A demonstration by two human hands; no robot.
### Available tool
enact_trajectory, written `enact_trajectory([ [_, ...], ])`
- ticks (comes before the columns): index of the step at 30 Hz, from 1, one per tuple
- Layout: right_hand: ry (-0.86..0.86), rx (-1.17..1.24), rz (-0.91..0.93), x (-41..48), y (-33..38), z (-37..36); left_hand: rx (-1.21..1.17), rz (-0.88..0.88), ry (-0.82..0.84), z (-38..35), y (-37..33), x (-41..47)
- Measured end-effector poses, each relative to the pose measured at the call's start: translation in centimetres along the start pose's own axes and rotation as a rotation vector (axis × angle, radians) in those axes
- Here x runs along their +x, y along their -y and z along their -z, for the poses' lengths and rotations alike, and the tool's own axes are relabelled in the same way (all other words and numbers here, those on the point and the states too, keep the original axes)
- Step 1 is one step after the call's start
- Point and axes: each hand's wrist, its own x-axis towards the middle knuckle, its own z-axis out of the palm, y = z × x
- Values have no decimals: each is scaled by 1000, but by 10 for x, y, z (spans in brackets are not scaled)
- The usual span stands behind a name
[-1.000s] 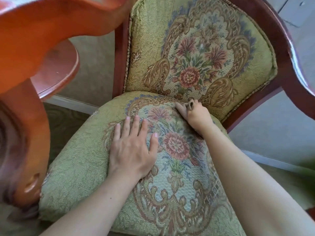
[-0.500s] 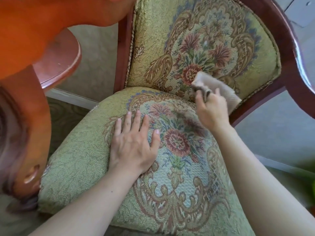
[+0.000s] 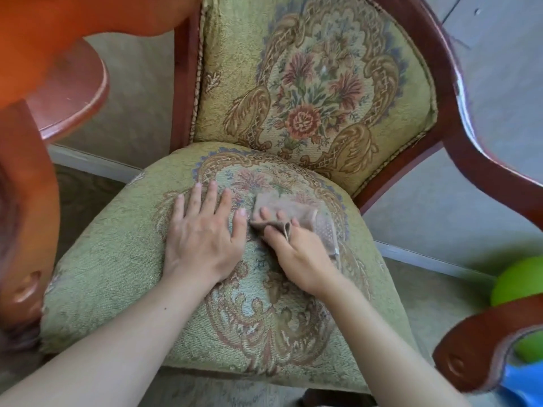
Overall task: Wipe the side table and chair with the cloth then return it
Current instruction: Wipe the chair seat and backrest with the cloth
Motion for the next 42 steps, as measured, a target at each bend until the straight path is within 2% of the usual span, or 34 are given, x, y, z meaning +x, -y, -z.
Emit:
enact_trajectory([
  [1, -18, 119, -13, -14, 2, 2, -2, -2, 0, 0, 0, 0],
  [3, -56, 406, -164, -30, 3, 14, 1, -6, 0, -1, 1, 0],
  [6, -104, 1059, -471, -26, -22, 49, -15, -4, 1, 0, 2, 2],
  [8, -222, 1307, -525, -19, -36, 76, -19, -2, -4, -1, 2, 1],
  [10, -429, 1392, -492, -8, -48, 100, -8, -1, -2, -2, 1, 1],
  [11, -586, 1379, -471, 0, -53, 111, -4, 0, 0, -2, 1, 1],
  [12, -753, 1303, -438, 6, -53, 119, -3, 1, -1, -3, 1, 1],
  [14, -1012, 910, -407, 20, -50, 124, 1, 0, -6, -3, 0, 2],
  [15, -1007, 686, -390, 27, -45, 118, 5, -2, -8, -3, 0, 2],
  [16, -929, 507, -387, 38, -43, 104, 6, -4, -11, -3, 0, 1],
  [17, -775, 368, -401, 51, -45, 86, 3, -8, -15, -3, 1, 1],
  [19, -357, 100, -417, 72, -44, 44, -5, -11, -19, -2, 1, 0],
  [20, -227, -10, -387, 81, -40, 28, -6, -10, -20, -2, 1, -1],
  [21, -167, -39, -344, 87, -36, 20, -4, -8, -22, -2, 0, -1],
  [24, -91, 40, -217, 94, -32, 16, 15, -8, -23, -2, -1, 1],
  [27, -12, -64, -98, 75, -29, 5, 36, -6, -23, -4, 0, 1],
  [32, 57, 39, -4, 31, -14, -3, 33, -8, -13, -2, -2, -4],
  [35, 106, 91, -35, -1, -4, 1, -4, -11, 5, 2, 1, -6],
  [39, 113, 29, -47, -53, 5, 2, -62, -48, 18, 7, 6, -7],
  [40, 104, 96, -79, -63, 7, 8, -76, -55, 20, 8, 7, -7],
  [42, 21, 497, -312, -70, 7, 33, -120, -69, 21, 9, 9, -7],
])
